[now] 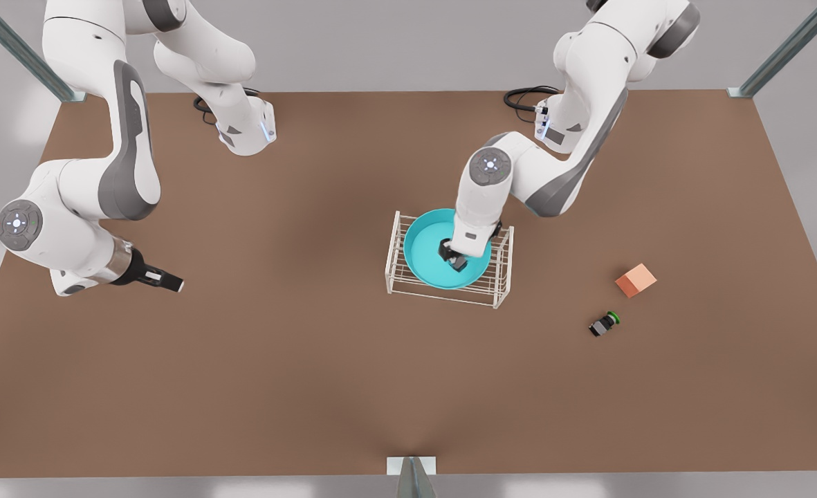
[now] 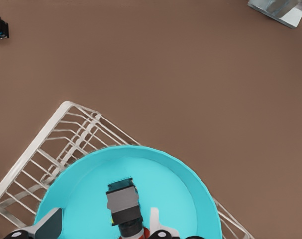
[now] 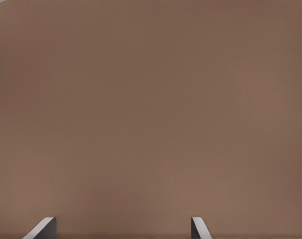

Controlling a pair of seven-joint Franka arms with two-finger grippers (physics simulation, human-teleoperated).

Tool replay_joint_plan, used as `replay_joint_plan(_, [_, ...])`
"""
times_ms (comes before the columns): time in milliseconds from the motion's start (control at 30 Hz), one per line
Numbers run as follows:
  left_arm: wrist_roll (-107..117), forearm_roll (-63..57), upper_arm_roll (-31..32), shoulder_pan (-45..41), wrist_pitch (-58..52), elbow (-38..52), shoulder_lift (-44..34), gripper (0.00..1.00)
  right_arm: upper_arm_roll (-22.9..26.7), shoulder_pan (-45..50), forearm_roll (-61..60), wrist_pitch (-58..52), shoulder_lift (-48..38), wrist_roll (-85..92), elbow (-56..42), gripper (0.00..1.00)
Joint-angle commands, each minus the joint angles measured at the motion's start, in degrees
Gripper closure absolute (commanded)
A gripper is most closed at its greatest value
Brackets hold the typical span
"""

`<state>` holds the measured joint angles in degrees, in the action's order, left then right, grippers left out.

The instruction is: Place the plate on the shelf with right arm and place the red button switch in the plate with left arm

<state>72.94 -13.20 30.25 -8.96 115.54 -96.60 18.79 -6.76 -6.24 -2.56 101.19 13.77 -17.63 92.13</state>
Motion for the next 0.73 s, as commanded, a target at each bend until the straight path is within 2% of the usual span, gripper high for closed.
replay_joint_plan(0, [7.0,-0.2,-0.2,2.7,-12.7,2.6,-1.1,0.0,0.0,0.0,-0.1,-0.2,-0.1,0.7,0.0,0.0])
replay_joint_plan(33, [0.9,-0.1,-0.3,4.2,-16.4,4.1,-2.1,0.0,0.0,0.0,0.0,-0.2,-0.1,0.7,-0.1,0.0])
replay_joint_plan(67, [-12.4,0.4,-0.3,6.9,-25.5,8.8,-2.1,0.0,0.0,0.0,-0.1,-0.3,-0.1,0.7,-0.1,0.0])
replay_joint_plan(133, [-39.8,0.0,-0.3,14.8,-30.1,9.9,-3.8,0.0,0.0,0.0,-0.1,-0.3,-0.1,0.8,-0.1,0.0])
replay_joint_plan(167, [-55.0,0.6,-6.2,15.4,-30.3,9.3,-5.9,0.0,0.0,0.0,-0.1,-0.3,-0.1,0.8,-0.1,0.0])
replay_joint_plan(200, [-74.4,5.6,-14.6,14.9,-27.5,6.2,-10.1,0.0,0.0,0.0,-0.1,-0.3,-0.1,0.8,-0.1,0.0])
replay_joint_plan(233, [-80.3,14.2,-20.4,14.9,-21.3,-0.1,-15.2,0.0,0.0,0.0,-0.1,-0.3,-0.1,0.8,-0.1,0.0])
replay_joint_plan(267, [-76.9,15.7,-20.4,14.7,-20.3,-0.5,-15.9,0.0,0.0,0.0,-0.1,-0.3,-0.1,0.8,-0.2,0.0])
replay_joint_plan(300, [-74.3,8.8,-20.5,11.0,-20.6,0.5,-15.1,0.0,0.1,0.0,-0.1,-0.3,-0.1,0.8,-0.2,0.0])
replay_joint_plan(333, [-67.4,12.1,-20.9,10.1,-22.0,0.1,-15.1,0.0,0.1,0.0,-0.1,-0.4,-0.1,0.8,-0.2,0.0])
replay_joint_plan(400, [-74.3,12.6,-20.8,10.4,-21.1,0.6,-14.4,0.0,0.1,0.0,-0.1,-0.6,-0.1,0.8,-0.2,0.0])
replay_joint_plan(433, [-74.4,12.8,-20.9,10.6,-22.8,5.3,-11.8,0.0,0.1,0.0,-0.1,-0.6,-0.1,0.8,-0.5,0.0])
replay_joint_plan(467, [-74.4,12.8,-20.8,10.5,-24.5,5.9,-10.7,0.0,0.0,0.0,-0.1,-0.7,-0.1,0.8,-0.5,0.0])
replay_joint_plan(700, [-72.1,13.3,-20.5,9.0,-29.0,6.1,-9.6,0.0,0.1,0.0,0.0,-2.1,0.8,0.8,-1.7,0.0])
